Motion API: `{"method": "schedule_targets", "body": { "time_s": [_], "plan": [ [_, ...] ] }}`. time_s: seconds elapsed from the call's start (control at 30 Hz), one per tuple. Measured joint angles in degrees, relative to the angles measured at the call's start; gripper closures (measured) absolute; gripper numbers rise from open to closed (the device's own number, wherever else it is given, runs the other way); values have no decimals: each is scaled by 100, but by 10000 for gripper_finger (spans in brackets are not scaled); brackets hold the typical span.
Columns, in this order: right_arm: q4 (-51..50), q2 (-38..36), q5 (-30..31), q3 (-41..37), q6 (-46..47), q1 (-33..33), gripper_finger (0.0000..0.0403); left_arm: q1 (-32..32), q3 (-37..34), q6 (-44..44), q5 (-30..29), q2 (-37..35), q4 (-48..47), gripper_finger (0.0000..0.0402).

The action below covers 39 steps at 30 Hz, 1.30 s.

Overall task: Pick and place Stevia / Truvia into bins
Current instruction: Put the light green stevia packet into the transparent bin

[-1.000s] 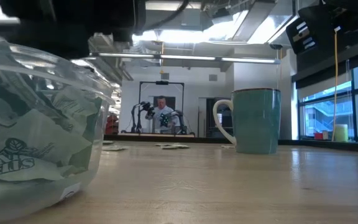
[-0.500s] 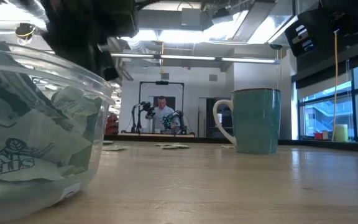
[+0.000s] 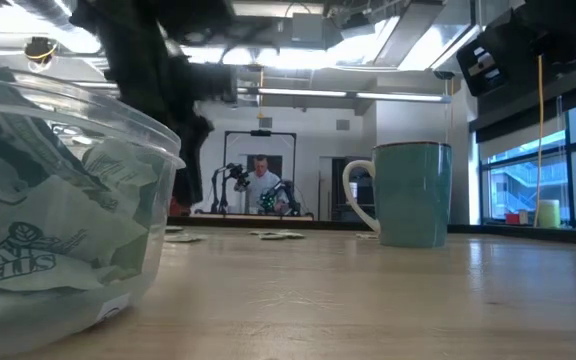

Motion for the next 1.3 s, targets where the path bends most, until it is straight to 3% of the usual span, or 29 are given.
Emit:
{"method": "schedule_targets", "body": {
  "time_s": [0.2, 0.57, 0.87, 1.3],
  "plan": [
    [0, 0, 0, 0, 149, 0, 267, 345, -425, -75, -118, 18, 69, 286],
    [-2, -2, 0, 0, 151, 0, 267, 508, -1018, 62, -93, 18, 1184, 299],
    [-2, -2, 0, 0, 151, 0, 267, 648, -1278, -245, 339, -10, 1310, 305],
    [-2, -2, -1, 0, 153, 0, 267, 642, -1340, -224, 489, 1, 1479, 393]
  ]
}}
